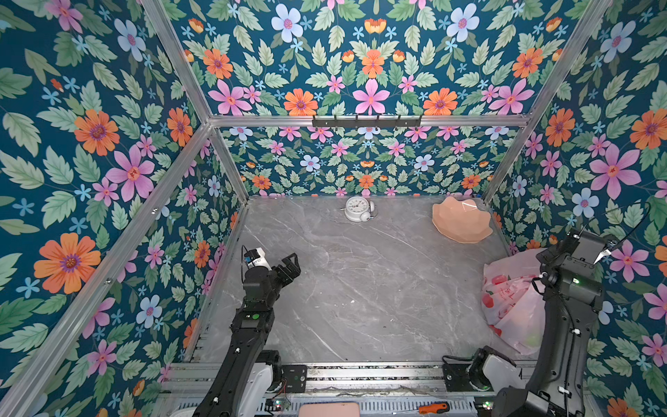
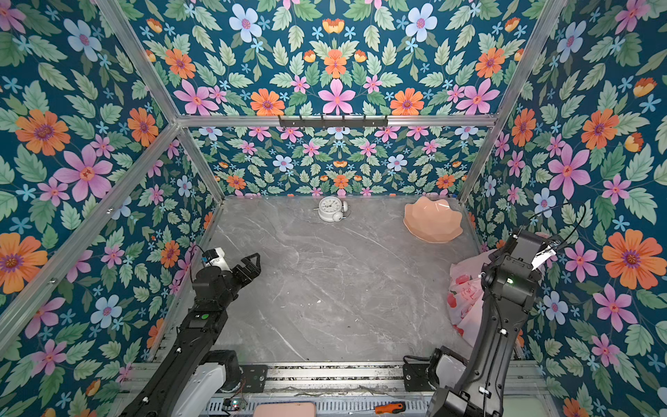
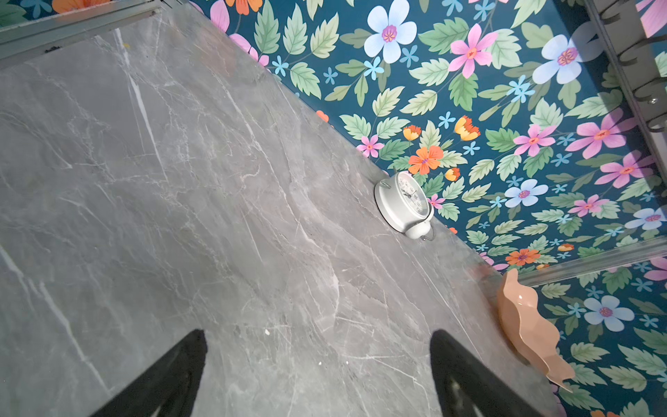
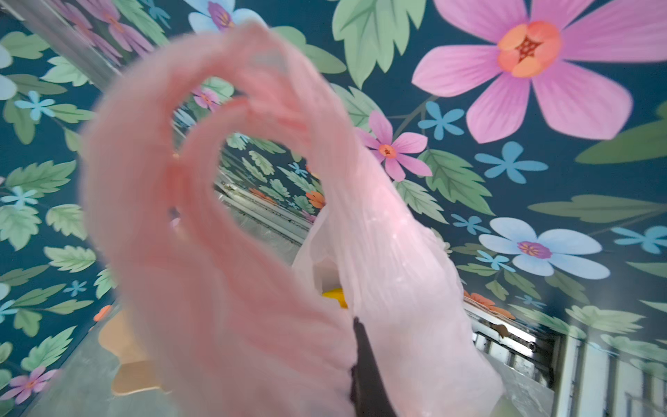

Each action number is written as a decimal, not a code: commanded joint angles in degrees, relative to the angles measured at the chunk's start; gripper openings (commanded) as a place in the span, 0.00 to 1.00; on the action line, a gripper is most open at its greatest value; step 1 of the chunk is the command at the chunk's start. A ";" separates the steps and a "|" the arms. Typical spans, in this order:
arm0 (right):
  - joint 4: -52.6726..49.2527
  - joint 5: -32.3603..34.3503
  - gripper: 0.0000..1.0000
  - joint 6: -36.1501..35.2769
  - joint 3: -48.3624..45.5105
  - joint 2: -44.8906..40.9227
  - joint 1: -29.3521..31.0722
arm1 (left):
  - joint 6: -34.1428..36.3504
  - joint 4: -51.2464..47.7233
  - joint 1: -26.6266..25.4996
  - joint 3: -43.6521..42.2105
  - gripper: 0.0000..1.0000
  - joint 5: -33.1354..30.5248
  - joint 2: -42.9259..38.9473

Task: Take the fake fruits out of the plastic bag
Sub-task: 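Grasp the pink bag handles with the right gripper and lift, then carry the bag to table center with right gripper while left gripper approaches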

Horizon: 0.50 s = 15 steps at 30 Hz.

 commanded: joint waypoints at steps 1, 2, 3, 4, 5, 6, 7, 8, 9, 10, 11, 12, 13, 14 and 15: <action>-1.87 -3.23 0.00 -1.47 1.23 -1.28 3.84 | -0.90 0.93 0.13 1.54 0.99 1.81 1.50; -2.70 -1.87 0.00 -2.15 1.50 -1.73 6.41 | -0.90 -0.08 0.17 2.60 0.99 1.72 2.29; -3.72 -0.40 0.00 -2.76 1.86 -2.25 9.73 | -0.66 -1.53 0.13 3.99 0.99 1.27 3.13; -4.57 0.73 0.00 -3.12 2.19 -2.75 13.34 | -0.34 -2.69 0.16 5.18 0.99 0.76 3.76; -5.95 1.88 0.00 -2.95 2.59 -3.12 16.55 | -0.13 -3.23 0.15 6.12 0.99 0.47 4.07; -7.18 3.48 0.00 -2.89 2.92 -3.46 20.62 | -0.02 -3.46 0.13 6.84 0.99 0.23 4.20; -8.40 5.96 0.00 -2.72 3.30 -3.74 24.90 | 0.07 -3.55 0.12 7.36 0.99 -0.06 4.04; -9.47 8.50 0.00 -2.30 3.61 -3.88 28.28 | 0.15 -3.72 0.12 7.82 0.99 -0.45 3.90; -10.26 10.71 0.00 -1.99 4.08 -3.97 32.58 | 0.24 -4.11 0.13 8.35 0.99 -1.02 3.69; -11.28 12.18 0.00 -1.52 4.71 -3.80 36.54 | 0.41 -4.55 0.12 8.88 0.99 -1.59 3.51; -12.02 13.27 0.00 -1.09 5.31 -3.51 39.68 | 0.55 -5.02 0.15 9.34 0.99 -2.24 3.29; -12.56 14.18 0.00 -0.77 6.01 -3.07 43.40 | 0.72 -5.55 0.13 9.92 0.99 -2.87 3.19; -12.70 15.00 0.00 -0.50 6.68 -2.39 46.86 | 0.86 -6.18 0.12 10.43 0.99 -3.44 3.07; -12.77 15.73 0.00 -0.29 7.18 -1.67 49.76 | 1.03 -6.65 0.10 10.84 0.99 -3.81 2.97; -12.65 16.38 0.00 -0.14 8.11 -0.40 53.03 | 1.19 -7.08 0.10 11.28 0.99 -4.27 2.88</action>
